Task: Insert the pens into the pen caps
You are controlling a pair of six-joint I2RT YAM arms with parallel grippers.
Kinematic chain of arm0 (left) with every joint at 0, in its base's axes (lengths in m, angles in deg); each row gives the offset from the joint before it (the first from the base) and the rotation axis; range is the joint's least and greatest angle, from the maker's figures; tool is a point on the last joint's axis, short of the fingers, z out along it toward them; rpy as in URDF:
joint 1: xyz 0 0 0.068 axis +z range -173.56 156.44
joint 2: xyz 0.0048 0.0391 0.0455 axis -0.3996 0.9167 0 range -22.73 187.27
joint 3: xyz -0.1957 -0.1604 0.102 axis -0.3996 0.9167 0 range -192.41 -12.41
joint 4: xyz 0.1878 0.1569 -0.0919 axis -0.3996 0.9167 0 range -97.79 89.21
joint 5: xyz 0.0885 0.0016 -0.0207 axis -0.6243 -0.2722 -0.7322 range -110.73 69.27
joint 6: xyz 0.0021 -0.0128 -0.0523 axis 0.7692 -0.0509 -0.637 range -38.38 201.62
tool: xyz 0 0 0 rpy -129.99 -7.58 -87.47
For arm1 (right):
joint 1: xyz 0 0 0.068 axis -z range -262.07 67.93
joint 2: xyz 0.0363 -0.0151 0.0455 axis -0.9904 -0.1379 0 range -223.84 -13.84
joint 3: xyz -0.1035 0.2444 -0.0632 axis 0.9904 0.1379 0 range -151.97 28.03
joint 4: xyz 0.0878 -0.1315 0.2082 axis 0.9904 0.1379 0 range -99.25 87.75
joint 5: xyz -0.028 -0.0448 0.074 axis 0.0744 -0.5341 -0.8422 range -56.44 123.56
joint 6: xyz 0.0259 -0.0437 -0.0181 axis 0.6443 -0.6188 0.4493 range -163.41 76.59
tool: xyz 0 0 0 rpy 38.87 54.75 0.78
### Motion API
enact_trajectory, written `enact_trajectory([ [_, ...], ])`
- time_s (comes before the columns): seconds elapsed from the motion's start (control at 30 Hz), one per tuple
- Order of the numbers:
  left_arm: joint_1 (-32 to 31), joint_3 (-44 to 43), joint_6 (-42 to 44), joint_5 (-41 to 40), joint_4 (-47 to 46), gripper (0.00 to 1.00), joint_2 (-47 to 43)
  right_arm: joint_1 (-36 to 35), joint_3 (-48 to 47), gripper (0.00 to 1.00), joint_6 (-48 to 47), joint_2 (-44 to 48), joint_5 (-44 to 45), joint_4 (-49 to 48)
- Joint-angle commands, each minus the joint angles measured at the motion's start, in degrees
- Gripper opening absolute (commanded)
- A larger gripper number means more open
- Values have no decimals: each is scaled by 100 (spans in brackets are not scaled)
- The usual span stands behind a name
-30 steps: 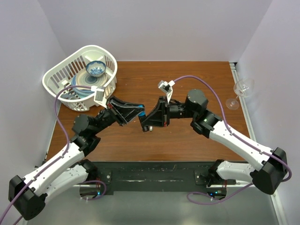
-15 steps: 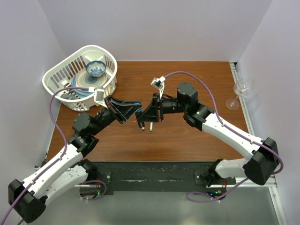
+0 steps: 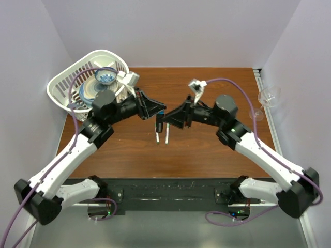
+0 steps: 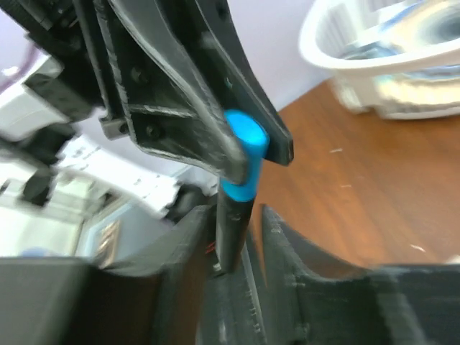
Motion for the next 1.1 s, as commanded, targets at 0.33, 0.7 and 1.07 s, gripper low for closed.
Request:
enact_trajectory([
  [0.33, 208, -213, 458, -2389, 1639, 0, 1967, 150, 1389, 91, -75, 2653, 2069, 2267],
  [0.7, 357, -28, 467, -3507, 1535, 0, 3390, 150, 1195, 92, -163, 2556, 2483, 2699],
  [1.07, 401, -257, 572, -3657, 1350, 22, 4315, 150, 1195, 93, -172, 2477, 2677, 2874],
])
